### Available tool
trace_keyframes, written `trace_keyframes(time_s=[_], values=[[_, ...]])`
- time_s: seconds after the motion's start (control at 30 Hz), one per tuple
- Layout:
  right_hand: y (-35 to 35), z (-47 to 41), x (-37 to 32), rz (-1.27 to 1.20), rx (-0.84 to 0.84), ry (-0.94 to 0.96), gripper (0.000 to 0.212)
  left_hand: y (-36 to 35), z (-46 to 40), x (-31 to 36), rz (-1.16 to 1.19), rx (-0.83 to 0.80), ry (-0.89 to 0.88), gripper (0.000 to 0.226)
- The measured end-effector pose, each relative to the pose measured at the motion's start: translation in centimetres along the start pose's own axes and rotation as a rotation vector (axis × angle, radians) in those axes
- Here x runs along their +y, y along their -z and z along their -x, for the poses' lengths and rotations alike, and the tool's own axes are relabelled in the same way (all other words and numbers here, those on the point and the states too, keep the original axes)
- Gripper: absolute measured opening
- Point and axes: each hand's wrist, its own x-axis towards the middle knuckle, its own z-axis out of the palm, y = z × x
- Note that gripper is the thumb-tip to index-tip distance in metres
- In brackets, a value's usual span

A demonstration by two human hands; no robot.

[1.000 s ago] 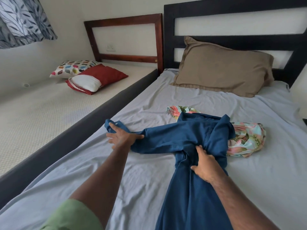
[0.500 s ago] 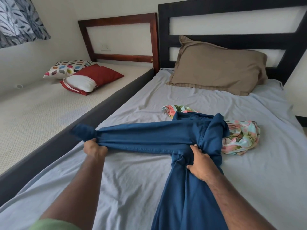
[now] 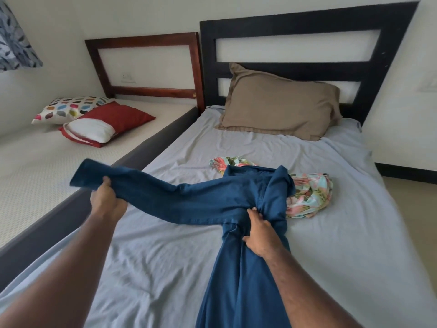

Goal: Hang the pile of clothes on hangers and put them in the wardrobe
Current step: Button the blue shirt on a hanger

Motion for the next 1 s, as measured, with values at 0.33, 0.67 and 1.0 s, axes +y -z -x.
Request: trace_keyframes(time_s=[0.33, 0.67, 1.0], values=[[4.4, 12.9, -1.6, -1.384, -0.046, -0.316, 0.076, -7.0, 23.7, -5.3, -0.605, -1.115, -0.425, 0.016], [3.8, 26.0, 4.3, -1.373, -0.390, -0.192, 0.048, 8.5, 29.4, -10.4, -1.300, -1.831, -0.395, 0.097], [-1.3, 29.2, -1.1, -1.467, -0.114, -0.298, 0.034, 15.4, 35.4, -6.6, -0.856, -0.784, 0.560, 0.069]])
